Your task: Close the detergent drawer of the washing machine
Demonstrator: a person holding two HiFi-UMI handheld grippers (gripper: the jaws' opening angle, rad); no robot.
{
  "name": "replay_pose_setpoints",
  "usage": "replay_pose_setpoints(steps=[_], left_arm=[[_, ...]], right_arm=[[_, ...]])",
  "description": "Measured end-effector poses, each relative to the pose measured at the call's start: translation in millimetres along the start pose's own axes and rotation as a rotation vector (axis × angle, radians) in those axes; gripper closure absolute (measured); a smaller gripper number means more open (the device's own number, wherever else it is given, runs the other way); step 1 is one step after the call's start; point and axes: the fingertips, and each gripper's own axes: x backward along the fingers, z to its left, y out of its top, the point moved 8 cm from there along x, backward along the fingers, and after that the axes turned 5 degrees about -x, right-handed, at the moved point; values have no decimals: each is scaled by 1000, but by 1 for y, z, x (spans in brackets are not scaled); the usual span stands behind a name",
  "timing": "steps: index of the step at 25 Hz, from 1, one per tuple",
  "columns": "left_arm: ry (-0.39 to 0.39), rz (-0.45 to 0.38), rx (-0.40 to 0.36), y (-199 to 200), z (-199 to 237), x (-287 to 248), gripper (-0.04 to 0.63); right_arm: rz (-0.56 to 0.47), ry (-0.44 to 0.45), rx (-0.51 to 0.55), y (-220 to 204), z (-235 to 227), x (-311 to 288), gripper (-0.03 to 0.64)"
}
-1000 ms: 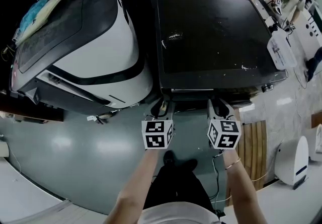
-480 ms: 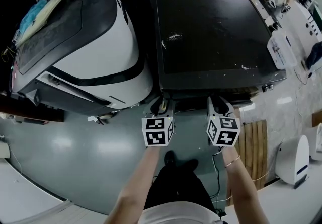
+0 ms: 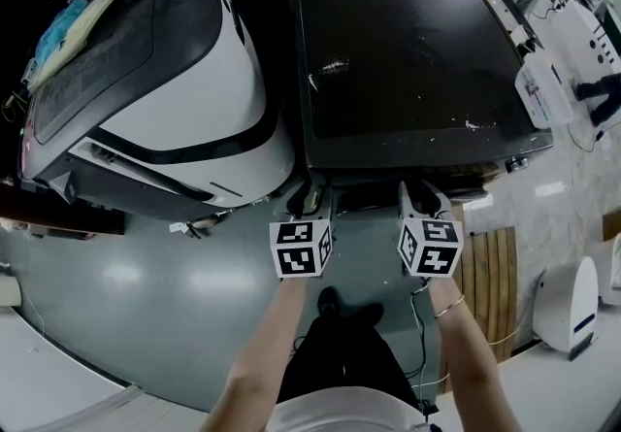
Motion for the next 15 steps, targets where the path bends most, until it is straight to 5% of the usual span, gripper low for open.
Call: replay_pose_setpoints(steps=[15], left_arm=[[-26, -38, -75, 1, -12, 34, 489]], right_arm=[[-37, 33, 2, 1, 5, 37, 529]])
